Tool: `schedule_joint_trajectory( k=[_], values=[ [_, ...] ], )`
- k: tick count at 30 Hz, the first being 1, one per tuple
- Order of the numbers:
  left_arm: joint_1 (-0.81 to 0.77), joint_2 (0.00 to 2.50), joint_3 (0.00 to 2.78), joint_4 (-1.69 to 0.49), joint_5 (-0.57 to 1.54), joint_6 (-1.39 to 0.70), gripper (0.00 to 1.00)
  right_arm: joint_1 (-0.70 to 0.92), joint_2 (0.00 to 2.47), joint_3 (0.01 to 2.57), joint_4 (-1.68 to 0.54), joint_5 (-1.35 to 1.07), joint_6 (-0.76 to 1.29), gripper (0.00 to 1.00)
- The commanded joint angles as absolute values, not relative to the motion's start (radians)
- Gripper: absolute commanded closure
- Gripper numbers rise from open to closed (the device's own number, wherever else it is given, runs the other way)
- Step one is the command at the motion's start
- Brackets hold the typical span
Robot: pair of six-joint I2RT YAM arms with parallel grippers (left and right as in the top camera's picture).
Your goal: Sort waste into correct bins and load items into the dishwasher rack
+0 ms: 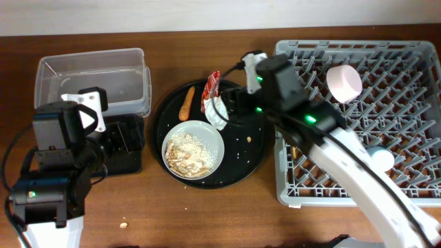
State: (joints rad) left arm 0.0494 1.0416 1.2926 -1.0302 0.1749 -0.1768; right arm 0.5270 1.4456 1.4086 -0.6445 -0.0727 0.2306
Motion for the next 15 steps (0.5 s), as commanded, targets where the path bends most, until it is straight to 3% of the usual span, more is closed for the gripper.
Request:
schedule_joint_trajectory(
  k=[1,11,15],
  values=[
    [0.055,1.039,1.301,-1.028,0.167,-0.171,0.01,0.543,1.264,1.409,-0.686,-0.075,0.191,0.02],
    [0.055,1.039,1.301,-1.028,0.167,-0.171,0.01,0.525,0.833,1.399,-0.867,0.194,0.048,0.02],
    [0.055,1.039,1.301,-1.028,0.167,-0.171,0.01,0.275,0.617,1.181,-0.867,0.129,0.020,0.02]
  ],
)
